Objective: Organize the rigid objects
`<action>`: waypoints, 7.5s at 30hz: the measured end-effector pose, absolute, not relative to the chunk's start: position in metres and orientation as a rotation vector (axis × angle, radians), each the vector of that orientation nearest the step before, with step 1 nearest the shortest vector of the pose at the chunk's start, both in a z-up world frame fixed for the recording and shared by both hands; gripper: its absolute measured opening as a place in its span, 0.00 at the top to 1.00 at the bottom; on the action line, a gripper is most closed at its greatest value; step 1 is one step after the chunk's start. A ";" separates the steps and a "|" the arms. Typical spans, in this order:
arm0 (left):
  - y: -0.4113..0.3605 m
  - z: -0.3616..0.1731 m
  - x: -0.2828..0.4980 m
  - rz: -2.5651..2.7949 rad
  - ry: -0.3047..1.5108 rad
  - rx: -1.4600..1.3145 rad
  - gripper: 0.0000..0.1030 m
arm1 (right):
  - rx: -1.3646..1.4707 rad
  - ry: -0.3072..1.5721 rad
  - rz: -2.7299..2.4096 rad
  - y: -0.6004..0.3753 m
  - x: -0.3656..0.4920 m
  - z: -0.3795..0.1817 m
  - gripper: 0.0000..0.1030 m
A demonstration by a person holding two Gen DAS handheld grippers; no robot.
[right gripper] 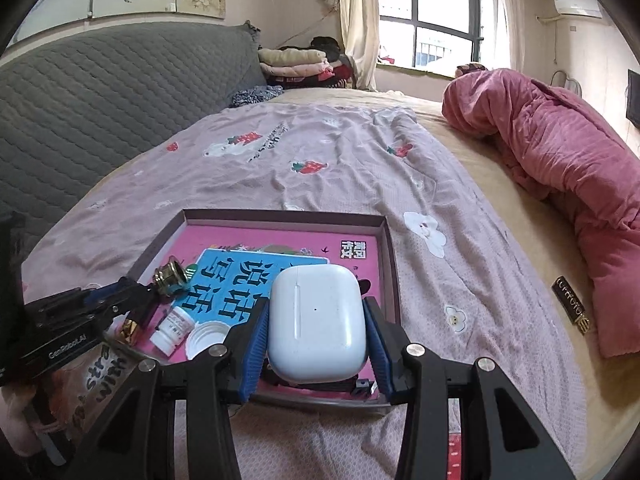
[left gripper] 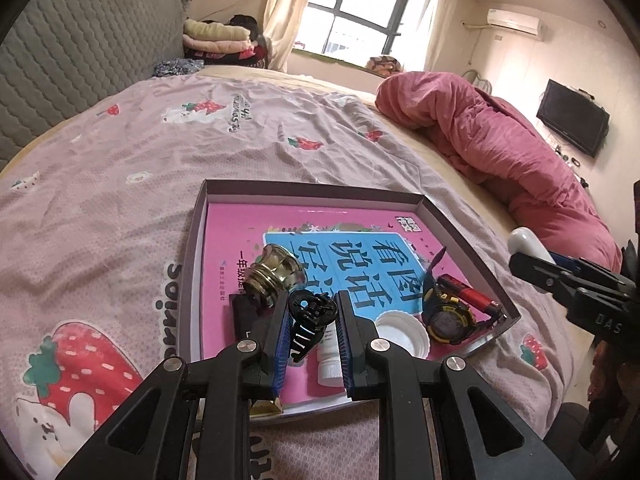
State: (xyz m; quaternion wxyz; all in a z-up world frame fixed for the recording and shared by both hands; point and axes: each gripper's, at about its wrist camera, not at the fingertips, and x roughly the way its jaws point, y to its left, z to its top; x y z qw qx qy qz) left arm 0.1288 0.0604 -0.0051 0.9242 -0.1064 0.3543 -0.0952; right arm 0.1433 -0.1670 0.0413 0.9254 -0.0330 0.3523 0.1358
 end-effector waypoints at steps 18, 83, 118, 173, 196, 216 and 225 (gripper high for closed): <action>0.059 -0.025 0.146 -0.169 0.797 -0.198 0.79 | -0.109 0.822 0.272 -0.159 0.167 0.006 0.56; 0.053 -0.031 0.142 -0.153 0.854 -0.145 0.61 | -0.044 0.811 0.306 -0.165 0.096 0.010 0.52; 0.052 0.014 0.074 -0.049 0.774 -0.214 0.25 | 0.002 0.713 0.277 -0.181 0.074 0.048 0.46; -0.008 -0.006 0.009 -0.012 0.887 -0.095 0.24 | -0.029 0.728 0.264 -0.183 0.027 0.006 0.43; 0.010 -0.019 0.021 0.037 0.903 -0.103 0.24 | -0.054 0.762 0.266 -0.173 0.033 -0.006 0.43; 0.014 -0.020 0.023 0.064 0.909 -0.095 0.24 | -0.084 0.762 0.279 -0.166 0.034 -0.005 0.43; 0.023 -0.023 0.032 0.063 0.915 -0.115 0.24 | -0.100 0.761 0.286 -0.162 0.035 -0.006 0.43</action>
